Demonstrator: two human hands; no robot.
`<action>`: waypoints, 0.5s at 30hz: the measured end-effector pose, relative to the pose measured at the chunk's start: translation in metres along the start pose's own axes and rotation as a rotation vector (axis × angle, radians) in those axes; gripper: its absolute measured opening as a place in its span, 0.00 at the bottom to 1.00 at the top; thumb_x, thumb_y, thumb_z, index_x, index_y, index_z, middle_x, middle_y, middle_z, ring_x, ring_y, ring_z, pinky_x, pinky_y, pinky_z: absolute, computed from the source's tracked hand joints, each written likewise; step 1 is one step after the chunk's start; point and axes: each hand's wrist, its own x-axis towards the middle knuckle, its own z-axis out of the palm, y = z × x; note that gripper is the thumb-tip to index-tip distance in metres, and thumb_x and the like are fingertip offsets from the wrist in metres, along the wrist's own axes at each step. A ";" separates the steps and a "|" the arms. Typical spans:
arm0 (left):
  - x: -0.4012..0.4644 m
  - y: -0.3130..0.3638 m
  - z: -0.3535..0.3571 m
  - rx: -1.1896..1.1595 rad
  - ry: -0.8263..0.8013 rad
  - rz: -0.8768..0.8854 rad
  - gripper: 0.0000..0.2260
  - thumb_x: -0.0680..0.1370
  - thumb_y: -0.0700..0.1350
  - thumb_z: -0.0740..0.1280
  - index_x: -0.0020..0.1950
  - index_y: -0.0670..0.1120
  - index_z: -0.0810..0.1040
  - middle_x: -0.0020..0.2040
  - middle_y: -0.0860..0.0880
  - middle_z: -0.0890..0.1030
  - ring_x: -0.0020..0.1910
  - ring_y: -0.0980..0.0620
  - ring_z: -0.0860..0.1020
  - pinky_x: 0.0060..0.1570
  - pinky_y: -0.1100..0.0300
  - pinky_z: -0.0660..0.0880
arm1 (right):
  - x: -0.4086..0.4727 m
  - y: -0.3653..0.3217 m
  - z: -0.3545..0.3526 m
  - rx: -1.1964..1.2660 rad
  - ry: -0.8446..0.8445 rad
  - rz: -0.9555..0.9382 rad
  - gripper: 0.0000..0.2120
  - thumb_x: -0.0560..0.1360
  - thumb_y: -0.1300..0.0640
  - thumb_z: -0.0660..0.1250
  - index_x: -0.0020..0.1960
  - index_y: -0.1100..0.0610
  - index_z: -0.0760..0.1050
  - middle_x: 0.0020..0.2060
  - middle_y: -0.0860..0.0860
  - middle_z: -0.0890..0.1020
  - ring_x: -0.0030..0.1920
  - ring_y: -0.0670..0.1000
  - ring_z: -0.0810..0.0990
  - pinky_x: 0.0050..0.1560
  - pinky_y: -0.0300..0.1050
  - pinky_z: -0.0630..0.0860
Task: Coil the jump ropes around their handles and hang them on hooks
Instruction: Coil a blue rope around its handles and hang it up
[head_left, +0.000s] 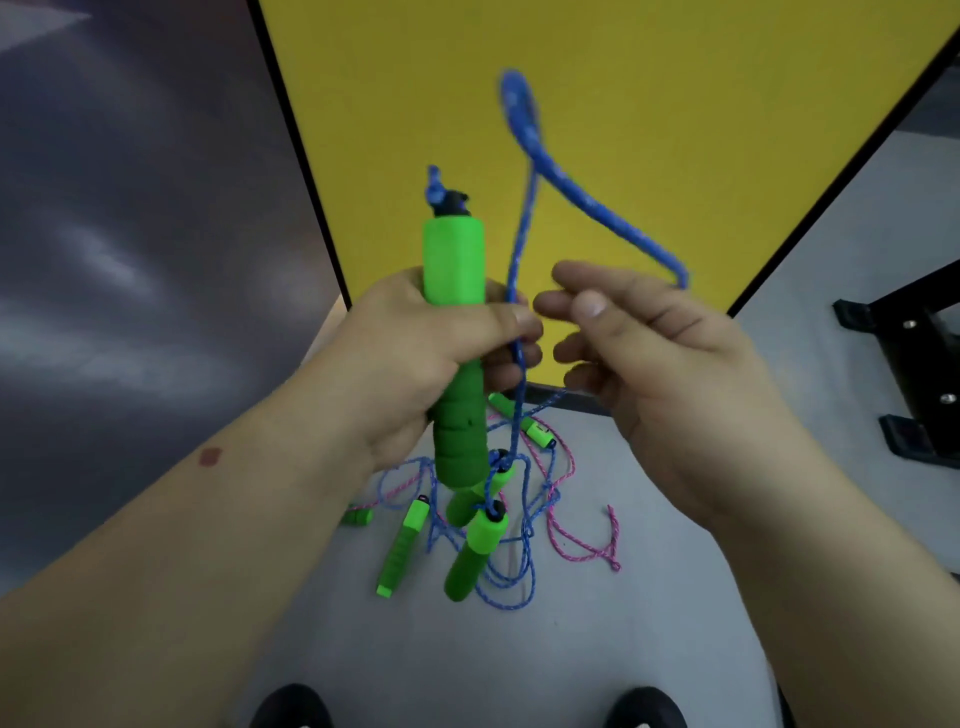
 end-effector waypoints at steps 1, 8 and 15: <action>0.000 0.004 0.000 -0.106 0.014 -0.018 0.04 0.79 0.36 0.70 0.44 0.41 0.81 0.36 0.45 0.85 0.35 0.51 0.83 0.35 0.63 0.81 | -0.001 0.002 0.000 -0.093 -0.039 0.021 0.09 0.81 0.60 0.66 0.57 0.51 0.83 0.46 0.45 0.88 0.42 0.44 0.80 0.45 0.43 0.75; 0.004 0.015 -0.003 -0.381 0.125 -0.072 0.09 0.81 0.38 0.68 0.41 0.42 0.81 0.34 0.46 0.84 0.31 0.55 0.82 0.34 0.66 0.80 | -0.006 0.011 0.006 -0.418 -0.204 0.095 0.07 0.80 0.56 0.68 0.49 0.51 0.86 0.40 0.48 0.87 0.39 0.45 0.79 0.46 0.47 0.76; 0.010 -0.008 -0.014 -0.114 0.032 -0.357 0.13 0.80 0.36 0.68 0.64 0.37 0.80 0.53 0.41 0.87 0.45 0.48 0.84 0.29 0.64 0.79 | 0.000 0.000 0.004 0.002 -0.075 0.020 0.10 0.83 0.59 0.62 0.52 0.52 0.82 0.42 0.49 0.86 0.38 0.46 0.77 0.45 0.45 0.75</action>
